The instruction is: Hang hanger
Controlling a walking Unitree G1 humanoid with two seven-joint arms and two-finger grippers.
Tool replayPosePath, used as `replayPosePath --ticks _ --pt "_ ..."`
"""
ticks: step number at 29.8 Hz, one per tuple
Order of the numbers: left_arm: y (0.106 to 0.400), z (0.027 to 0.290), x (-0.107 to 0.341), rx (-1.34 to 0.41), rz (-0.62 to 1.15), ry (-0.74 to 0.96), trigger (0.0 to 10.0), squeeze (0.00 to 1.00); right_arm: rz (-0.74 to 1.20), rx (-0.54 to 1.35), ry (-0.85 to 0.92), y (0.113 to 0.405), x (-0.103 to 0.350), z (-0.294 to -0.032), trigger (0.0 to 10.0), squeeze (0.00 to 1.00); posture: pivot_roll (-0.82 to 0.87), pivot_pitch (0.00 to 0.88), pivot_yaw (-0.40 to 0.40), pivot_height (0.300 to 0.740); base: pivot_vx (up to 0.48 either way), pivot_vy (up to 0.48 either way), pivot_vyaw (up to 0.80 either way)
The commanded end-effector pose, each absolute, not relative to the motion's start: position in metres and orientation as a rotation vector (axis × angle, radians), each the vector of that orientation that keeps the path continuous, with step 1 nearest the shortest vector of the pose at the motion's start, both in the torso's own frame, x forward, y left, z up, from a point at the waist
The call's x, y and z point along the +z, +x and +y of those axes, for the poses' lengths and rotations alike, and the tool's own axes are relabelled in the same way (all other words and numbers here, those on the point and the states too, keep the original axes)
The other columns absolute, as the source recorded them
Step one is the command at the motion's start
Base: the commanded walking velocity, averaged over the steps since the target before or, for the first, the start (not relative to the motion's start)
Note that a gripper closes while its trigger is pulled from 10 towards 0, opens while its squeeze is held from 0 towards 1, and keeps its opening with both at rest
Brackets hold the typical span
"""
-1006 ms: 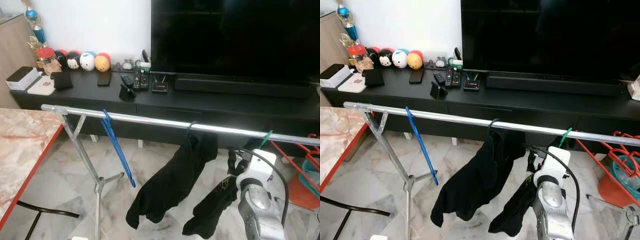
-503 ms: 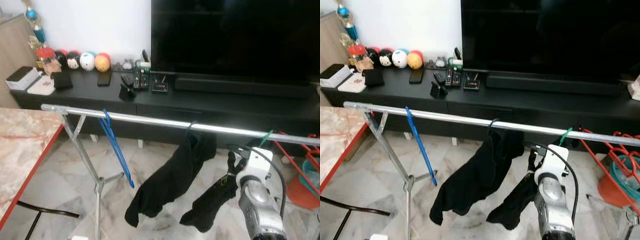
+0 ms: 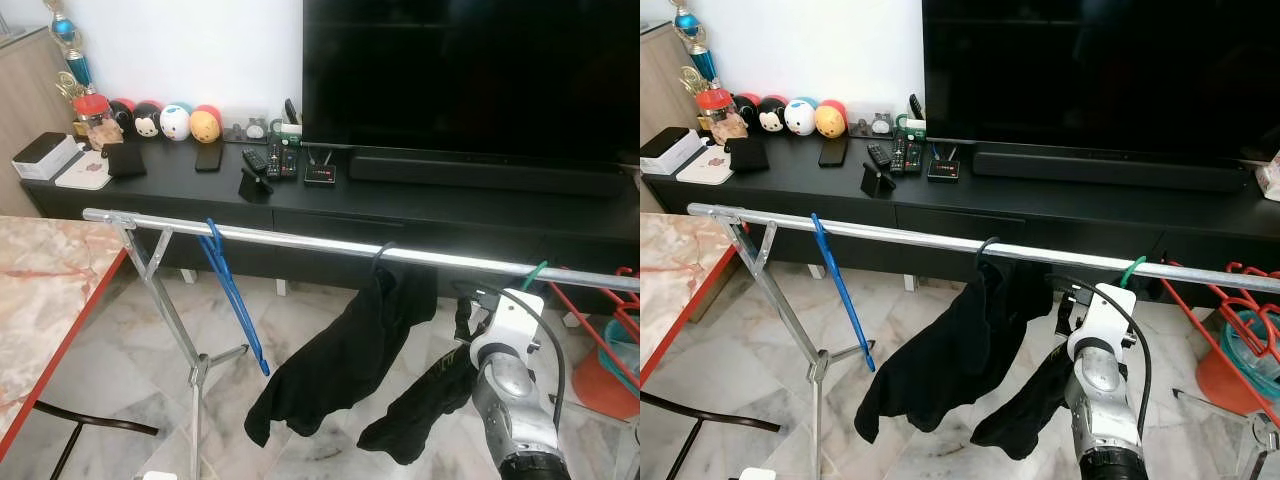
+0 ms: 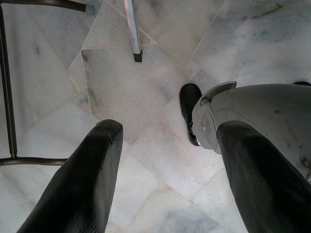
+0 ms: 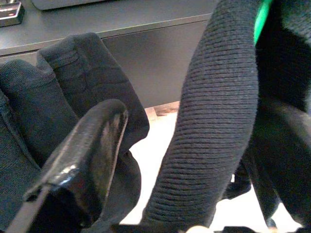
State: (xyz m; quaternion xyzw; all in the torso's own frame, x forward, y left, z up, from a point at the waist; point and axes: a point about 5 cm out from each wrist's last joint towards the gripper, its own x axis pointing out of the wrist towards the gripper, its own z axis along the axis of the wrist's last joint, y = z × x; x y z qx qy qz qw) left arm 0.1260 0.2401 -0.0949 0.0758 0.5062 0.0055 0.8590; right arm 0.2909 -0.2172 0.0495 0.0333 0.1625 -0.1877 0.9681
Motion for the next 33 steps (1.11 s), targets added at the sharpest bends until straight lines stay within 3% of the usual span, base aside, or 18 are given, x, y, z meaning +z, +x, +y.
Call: replayPosePath --ticks 1,33 --pt "0.1222 0.2396 -0.0965 0.012 1.081 0.159 10.0 0.0 0.32 -0.388 0.076 0.2938 0.0516 -0.2184 0.0 0.0 0.02 0.0 -0.026 0.74 0.0 0.0 0.0" --pt "0.1215 0.2385 -0.0968 -0.005 1.08 0.153 10.0 0.0 0.318 -0.378 0.074 0.2948 0.0485 -0.2171 0.0 0.0 0.01 0.0 -0.028 0.74 0.0 0.0 0.0"
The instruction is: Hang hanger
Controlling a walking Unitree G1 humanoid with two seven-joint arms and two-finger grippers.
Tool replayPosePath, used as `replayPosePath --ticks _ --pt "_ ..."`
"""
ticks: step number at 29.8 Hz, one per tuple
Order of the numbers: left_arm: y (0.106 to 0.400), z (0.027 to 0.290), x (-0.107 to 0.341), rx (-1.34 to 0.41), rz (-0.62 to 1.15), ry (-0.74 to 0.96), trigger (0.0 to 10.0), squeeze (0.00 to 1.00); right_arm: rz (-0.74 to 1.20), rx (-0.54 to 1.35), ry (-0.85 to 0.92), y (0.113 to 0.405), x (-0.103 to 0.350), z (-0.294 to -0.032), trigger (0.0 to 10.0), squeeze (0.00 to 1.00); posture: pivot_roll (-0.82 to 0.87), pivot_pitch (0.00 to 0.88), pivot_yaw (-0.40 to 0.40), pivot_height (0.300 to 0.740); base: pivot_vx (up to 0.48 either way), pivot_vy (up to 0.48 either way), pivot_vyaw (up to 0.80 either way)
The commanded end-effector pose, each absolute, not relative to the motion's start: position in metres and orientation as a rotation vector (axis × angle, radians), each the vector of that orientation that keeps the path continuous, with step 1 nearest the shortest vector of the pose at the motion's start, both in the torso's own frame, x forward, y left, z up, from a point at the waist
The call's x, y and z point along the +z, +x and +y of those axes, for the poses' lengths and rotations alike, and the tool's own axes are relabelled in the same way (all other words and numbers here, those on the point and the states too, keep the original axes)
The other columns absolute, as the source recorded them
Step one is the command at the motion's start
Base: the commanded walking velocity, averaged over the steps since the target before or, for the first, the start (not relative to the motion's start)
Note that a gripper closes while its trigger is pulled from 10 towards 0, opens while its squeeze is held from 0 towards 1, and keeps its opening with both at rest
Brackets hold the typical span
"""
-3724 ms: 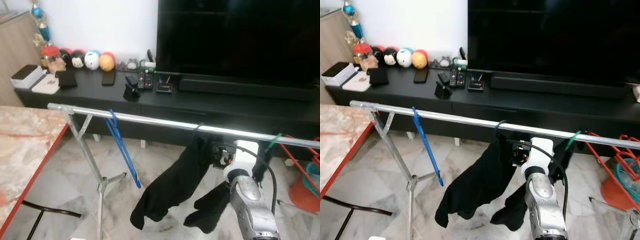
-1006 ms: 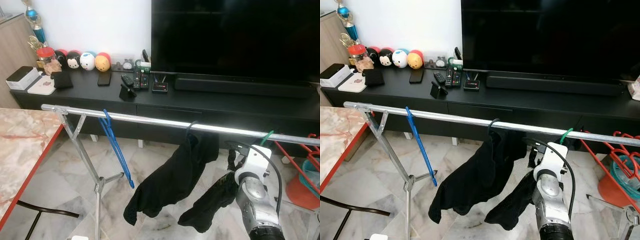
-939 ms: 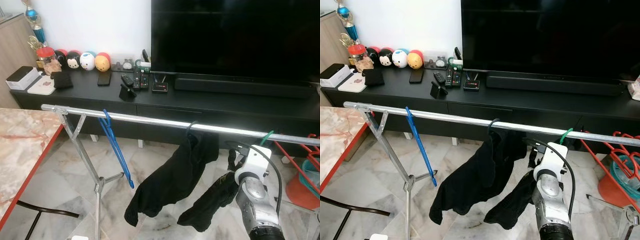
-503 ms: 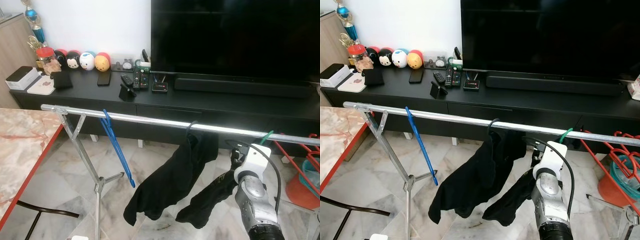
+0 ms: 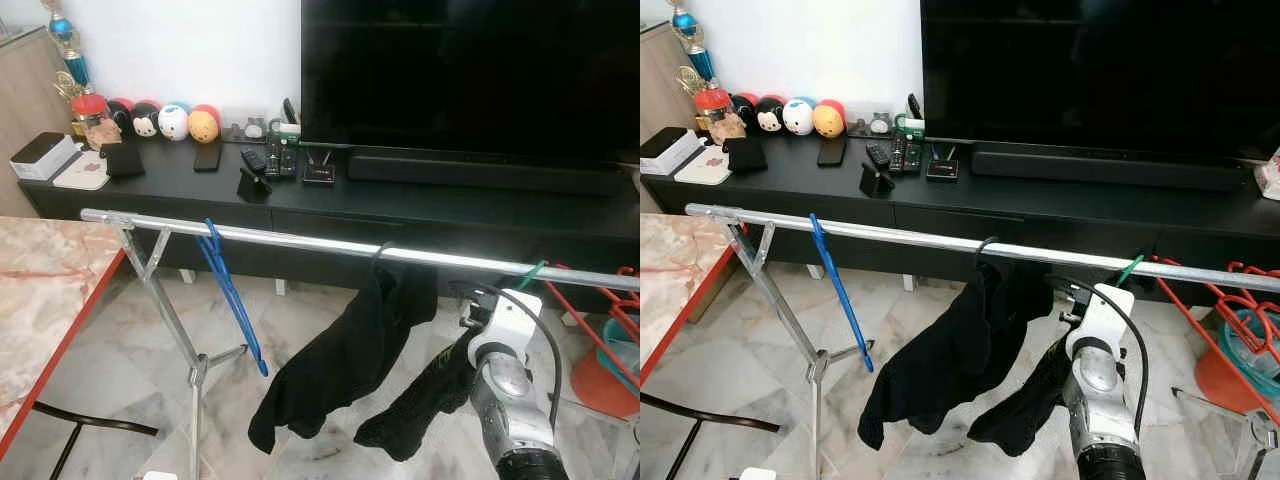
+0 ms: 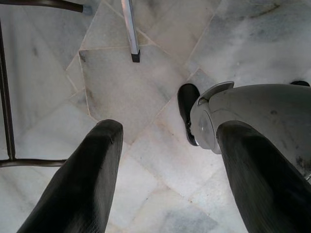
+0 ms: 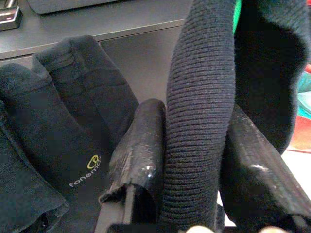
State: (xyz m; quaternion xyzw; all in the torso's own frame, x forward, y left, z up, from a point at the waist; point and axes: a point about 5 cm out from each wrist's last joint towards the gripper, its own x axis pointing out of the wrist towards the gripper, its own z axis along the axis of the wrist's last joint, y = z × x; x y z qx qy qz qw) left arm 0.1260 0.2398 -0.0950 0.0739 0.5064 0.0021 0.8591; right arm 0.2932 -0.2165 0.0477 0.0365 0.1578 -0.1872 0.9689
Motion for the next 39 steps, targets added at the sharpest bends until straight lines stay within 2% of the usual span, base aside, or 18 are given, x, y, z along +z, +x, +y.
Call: replayPosePath --ticks 1,20,26,27,28,29,39 --pt "0.121 0.239 -0.097 -0.005 1.08 0.153 10.0 0.0 0.318 -0.378 0.074 0.295 0.048 -0.217 0.0 0.0 0.01 0.0 -0.028 0.74 0.0 0.0 0.0" --pt "0.123 0.239 -0.096 0.002 1.072 0.149 10.0 0.0 0.295 -0.385 0.013 0.288 0.051 -0.222 0.0 0.0 0.01 0.0 -0.024 0.74 0.0 0.0 0.0" --pt "0.124 0.241 -0.095 0.003 1.072 0.155 10.0 0.0 0.195 -0.377 0.016 0.285 0.062 -0.223 0.0 0.0 0.01 0.0 -0.015 0.74 0.0 0.0 0.0" --pt "0.124 0.241 -0.095 0.002 1.073 0.157 10.0 0.0 0.17 -0.347 -0.01 0.286 0.065 -0.22 2.5 0.0 0.01 0.0 -0.014 0.74 0.0 0.0 0.0" --pt "0.124 0.241 -0.095 0.002 1.073 0.157 10.0 0.0 0.17 -0.347 -0.01 0.286 0.065 -0.22 2.5 0.0 0.01 0.0 -0.014 0.74 0.0 0.0 0.0" --pt "0.123 0.241 -0.095 0.002 1.073 0.159 10.0 0.0 0.15 -0.32 -0.041 0.287 0.067 -0.217 10.0 0.0 0.01 0.0 -0.015 0.74 0.0 0.0 0.0" --pt "0.125 0.243 -0.095 0.001 1.073 0.164 10.0 0.0 0.131 -0.265 -0.074 0.278 0.064 -0.209 10.0 0.0 0.0 0.0 -0.003 0.74 0.0 0.0 0.0"
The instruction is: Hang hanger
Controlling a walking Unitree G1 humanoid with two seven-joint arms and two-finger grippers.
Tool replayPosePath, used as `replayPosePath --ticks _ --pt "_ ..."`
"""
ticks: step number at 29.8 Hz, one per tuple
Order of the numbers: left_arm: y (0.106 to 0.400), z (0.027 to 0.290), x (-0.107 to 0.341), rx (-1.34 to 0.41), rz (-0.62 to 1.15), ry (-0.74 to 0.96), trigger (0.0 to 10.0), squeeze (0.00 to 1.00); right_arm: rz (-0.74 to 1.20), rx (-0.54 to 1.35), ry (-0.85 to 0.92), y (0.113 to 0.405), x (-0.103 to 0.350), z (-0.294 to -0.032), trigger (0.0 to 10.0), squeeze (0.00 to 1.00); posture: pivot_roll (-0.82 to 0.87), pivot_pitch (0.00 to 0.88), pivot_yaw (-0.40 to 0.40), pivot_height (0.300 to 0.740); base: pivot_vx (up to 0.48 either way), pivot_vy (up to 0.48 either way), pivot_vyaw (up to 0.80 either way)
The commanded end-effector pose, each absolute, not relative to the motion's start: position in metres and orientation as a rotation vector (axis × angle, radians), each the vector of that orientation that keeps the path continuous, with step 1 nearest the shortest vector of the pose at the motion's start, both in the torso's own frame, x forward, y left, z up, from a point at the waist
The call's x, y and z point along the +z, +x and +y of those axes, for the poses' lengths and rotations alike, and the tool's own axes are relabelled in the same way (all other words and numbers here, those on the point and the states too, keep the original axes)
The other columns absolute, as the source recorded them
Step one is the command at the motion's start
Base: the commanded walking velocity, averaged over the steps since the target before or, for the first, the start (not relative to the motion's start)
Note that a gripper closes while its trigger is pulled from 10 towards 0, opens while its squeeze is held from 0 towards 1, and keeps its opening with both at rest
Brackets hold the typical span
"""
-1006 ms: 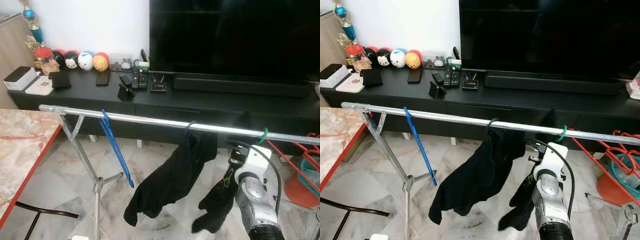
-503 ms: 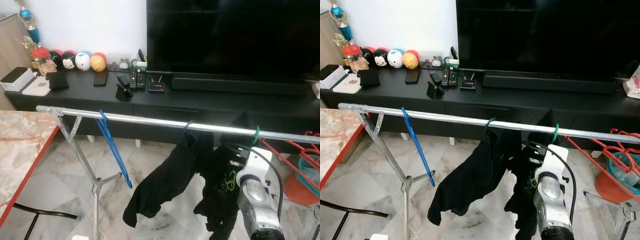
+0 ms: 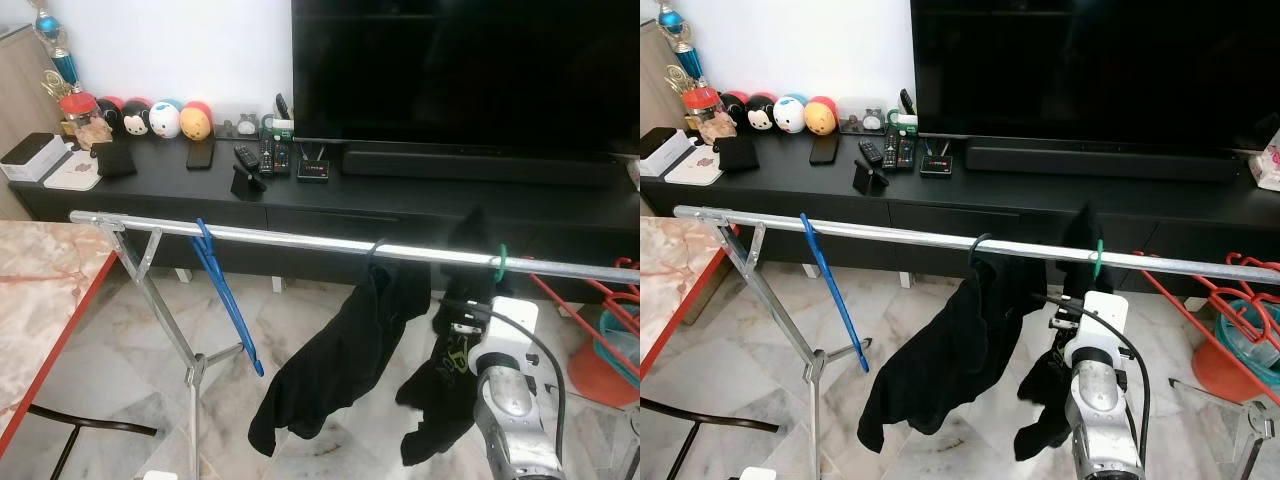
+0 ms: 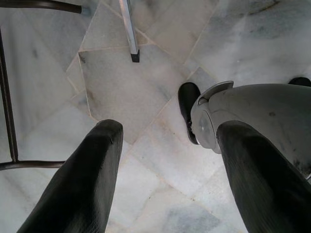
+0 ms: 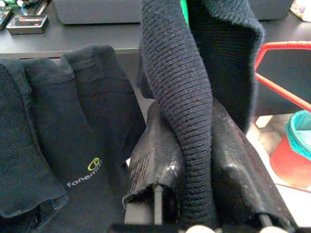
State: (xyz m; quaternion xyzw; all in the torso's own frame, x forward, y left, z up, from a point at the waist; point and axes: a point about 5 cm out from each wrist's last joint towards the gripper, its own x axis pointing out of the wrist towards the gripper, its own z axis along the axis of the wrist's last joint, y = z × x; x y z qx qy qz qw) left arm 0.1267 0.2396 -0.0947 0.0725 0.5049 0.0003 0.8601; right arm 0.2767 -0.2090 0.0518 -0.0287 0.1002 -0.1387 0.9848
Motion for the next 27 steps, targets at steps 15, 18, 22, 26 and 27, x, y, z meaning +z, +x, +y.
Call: replayPosePath --ticks 15,18,22,26,27 --pt "0.143 0.241 -0.089 -0.024 1.029 0.198 10.0 0.0 0.134 -0.273 -0.071 0.266 0.057 -0.212 10.0 0.0 -0.05 0.0 0.051 0.74 0.0 0.0 0.0" --pt "0.145 0.24 -0.088 -0.023 1.024 0.207 10.0 0.0 0.117 -0.272 -0.064 0.263 0.057 -0.215 10.0 0.0 -0.06 0.0 0.061 0.74 0.0 0.0 0.0" --pt "0.147 0.238 -0.088 -0.035 1.02 0.218 10.0 0.0 0.071 -0.257 -0.059 0.26 0.061 -0.216 10.0 0.0 -0.09 0.0 0.067 0.74 0.0 0.0 0.0" --pt "0.148 0.235 -0.088 -0.051 1.017 0.222 10.0 0.0 0.038 -0.249 -0.061 0.258 0.064 -0.218 10.0 0.0 -0.09 0.0 0.069 0.74 0.0 0.0 0.0" --pt "0.149 0.234 -0.089 -0.058 1.014 0.222 10.0 0.0 0.029 -0.25 -0.065 0.257 0.065 -0.219 10.0 0.0 -0.1 0.0 0.074 0.74 0.0 0.0 0.0"
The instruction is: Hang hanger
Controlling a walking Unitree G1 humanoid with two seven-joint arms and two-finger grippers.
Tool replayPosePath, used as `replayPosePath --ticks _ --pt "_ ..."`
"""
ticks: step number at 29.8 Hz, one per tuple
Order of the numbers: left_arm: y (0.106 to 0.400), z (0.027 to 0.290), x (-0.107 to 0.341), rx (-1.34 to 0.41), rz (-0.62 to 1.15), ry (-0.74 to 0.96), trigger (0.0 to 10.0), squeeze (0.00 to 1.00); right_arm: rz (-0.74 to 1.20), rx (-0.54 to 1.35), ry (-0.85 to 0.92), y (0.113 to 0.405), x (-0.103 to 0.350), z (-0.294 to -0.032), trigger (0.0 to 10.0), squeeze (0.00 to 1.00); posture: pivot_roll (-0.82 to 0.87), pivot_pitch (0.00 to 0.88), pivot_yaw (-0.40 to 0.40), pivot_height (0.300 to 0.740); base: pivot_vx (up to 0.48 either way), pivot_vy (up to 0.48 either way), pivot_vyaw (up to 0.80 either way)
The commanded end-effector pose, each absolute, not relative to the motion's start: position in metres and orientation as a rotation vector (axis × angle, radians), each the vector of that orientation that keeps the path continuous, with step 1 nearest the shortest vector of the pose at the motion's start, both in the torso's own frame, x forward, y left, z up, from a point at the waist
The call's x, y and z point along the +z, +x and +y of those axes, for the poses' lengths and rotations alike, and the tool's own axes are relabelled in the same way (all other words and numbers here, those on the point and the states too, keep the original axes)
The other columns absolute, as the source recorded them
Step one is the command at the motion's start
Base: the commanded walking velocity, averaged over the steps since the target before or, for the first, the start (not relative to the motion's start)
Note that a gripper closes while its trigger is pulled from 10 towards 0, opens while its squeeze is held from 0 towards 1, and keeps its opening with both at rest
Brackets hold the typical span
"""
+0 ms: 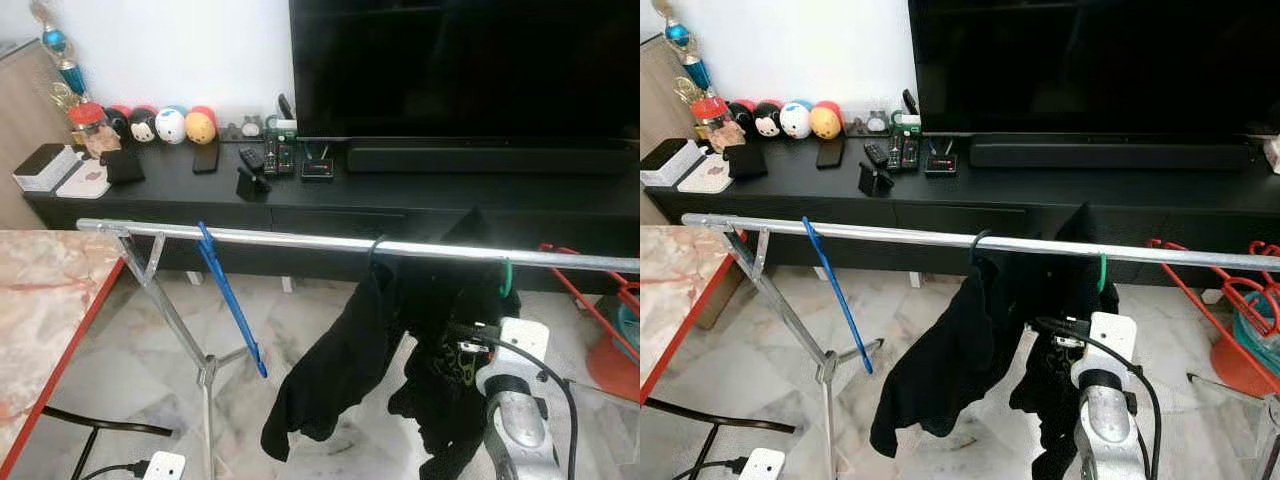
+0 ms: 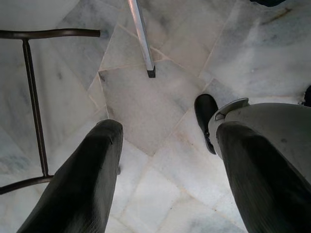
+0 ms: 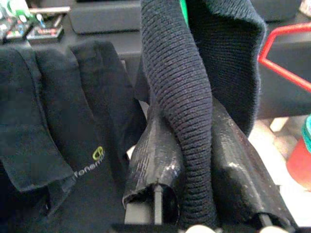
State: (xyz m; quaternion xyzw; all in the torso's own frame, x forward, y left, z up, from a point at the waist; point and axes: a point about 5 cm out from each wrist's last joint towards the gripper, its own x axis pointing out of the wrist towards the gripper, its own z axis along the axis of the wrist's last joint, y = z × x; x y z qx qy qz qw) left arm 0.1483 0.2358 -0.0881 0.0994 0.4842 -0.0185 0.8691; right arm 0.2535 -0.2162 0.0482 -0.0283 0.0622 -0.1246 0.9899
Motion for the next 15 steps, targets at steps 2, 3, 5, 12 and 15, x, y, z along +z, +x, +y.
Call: replayPosePath --ticks 2,3,5,12,15 --pt "0.149 0.233 -0.089 -0.065 1.013 0.224 10.0 0.0 0.026 -0.247 -0.079 0.255 0.065 -0.22 10.0 0.0 -0.1 0.0 0.079 0.74 0.0 0.0 0.0" --pt "0.149 0.232 -0.088 -0.069 1.012 0.227 10.0 0.0 0.025 -0.246 -0.089 0.254 0.064 -0.22 10.0 0.0 -0.1 0.0 0.081 0.74 0.0 0.0 0.0" --pt "0.15 0.233 -0.088 -0.072 1.012 0.23 10.0 0.0 0.026 -0.246 -0.091 0.253 0.063 -0.219 10.0 0.0 -0.11 0.0 0.088 0.74 0.0 0.0 0.0" --pt "0.157 0.242 -0.083 -0.086 1.001 0.288 10.0 0.0 0.147 -0.223 -0.061 0.248 0.034 -0.21 10.0 0.0 -0.1 0.0 0.116 0.74 0.0 0.0 0.0" --pt "0.158 0.249 -0.08 -0.044 0.986 0.273 10.0 0.0 0.179 -0.211 -0.03 0.247 0.026 -0.202 10.0 0.0 -0.05 0.0 0.085 0.74 0.0 0.0 0.0"
